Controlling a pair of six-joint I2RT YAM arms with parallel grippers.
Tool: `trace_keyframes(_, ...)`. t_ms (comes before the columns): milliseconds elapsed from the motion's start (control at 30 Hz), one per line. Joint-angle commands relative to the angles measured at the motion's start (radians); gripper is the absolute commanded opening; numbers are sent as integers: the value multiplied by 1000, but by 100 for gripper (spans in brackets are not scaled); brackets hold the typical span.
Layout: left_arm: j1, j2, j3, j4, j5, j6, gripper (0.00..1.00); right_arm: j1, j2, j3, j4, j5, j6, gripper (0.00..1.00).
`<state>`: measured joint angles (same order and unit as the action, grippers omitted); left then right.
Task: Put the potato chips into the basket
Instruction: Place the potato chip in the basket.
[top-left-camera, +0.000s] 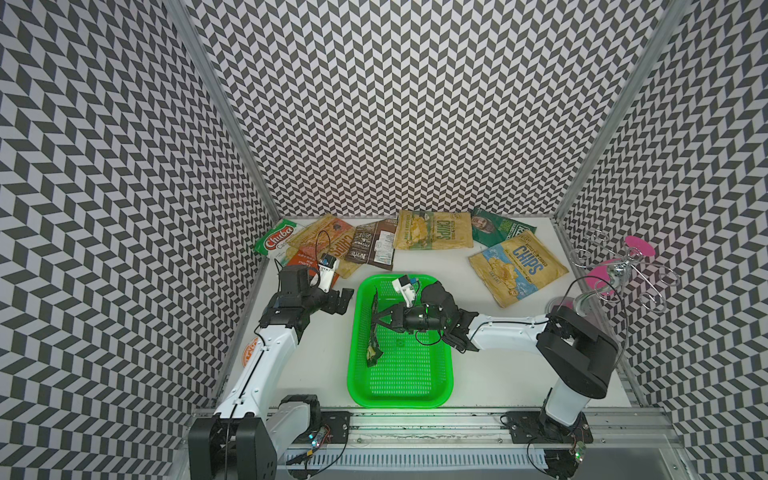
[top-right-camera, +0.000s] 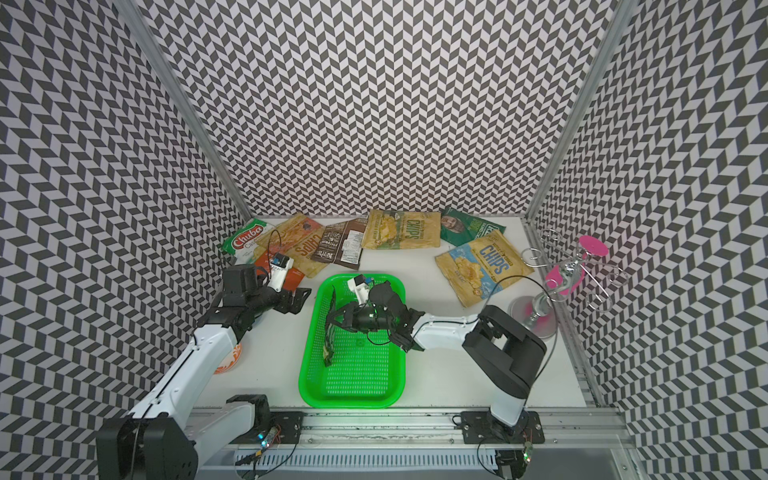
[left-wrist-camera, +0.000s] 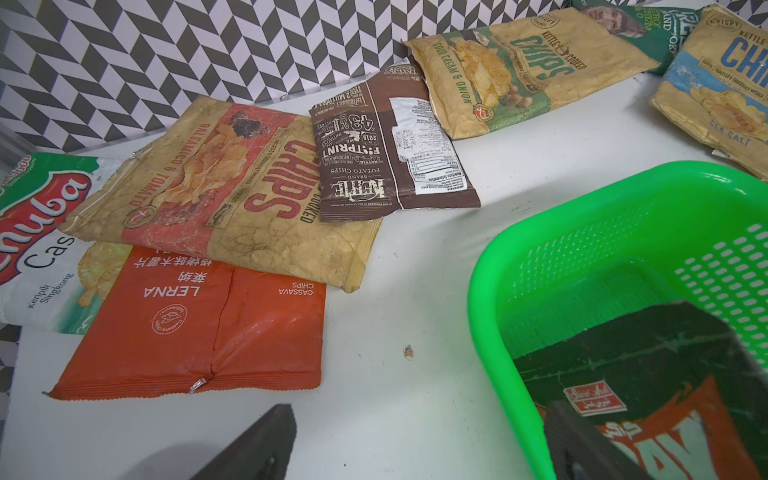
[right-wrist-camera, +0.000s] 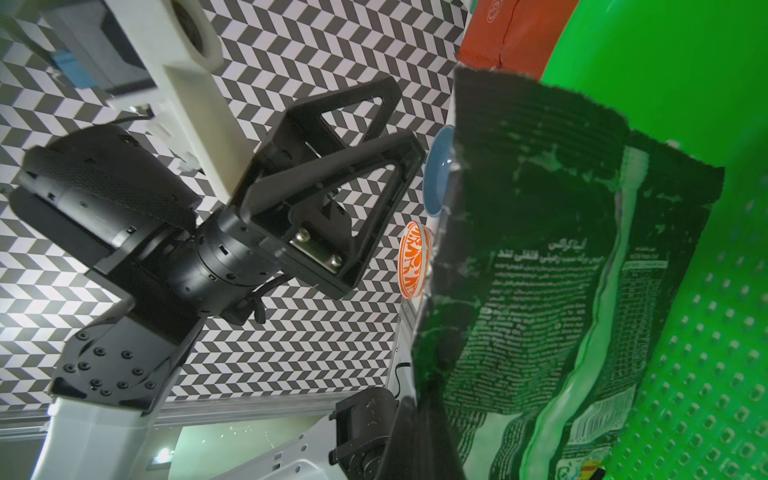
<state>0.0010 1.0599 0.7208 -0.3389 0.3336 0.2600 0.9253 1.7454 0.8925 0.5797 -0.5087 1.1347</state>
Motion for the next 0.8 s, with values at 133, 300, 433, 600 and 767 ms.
trace_keyframes(133,8,-14,-7,11,-2,-5,98,-36,-73,-25,-65,13,-121,7)
trace_keyframes(300,8,-14,-7,12,-2,-6,98,-89,-149,-36,-214,77,-213,30)
trace_keyframes(433,9,-14,-7,11,0,-5,98,-128,-245,-49,-345,175,-305,42)
trace_keyframes(600,8,-10,-8,11,5,-4,98,-157,-369,-56,-459,292,-403,57)
trace_keyframes(767,8,-8,-9,9,13,-1,98,-227,-447,-85,-520,331,-431,60)
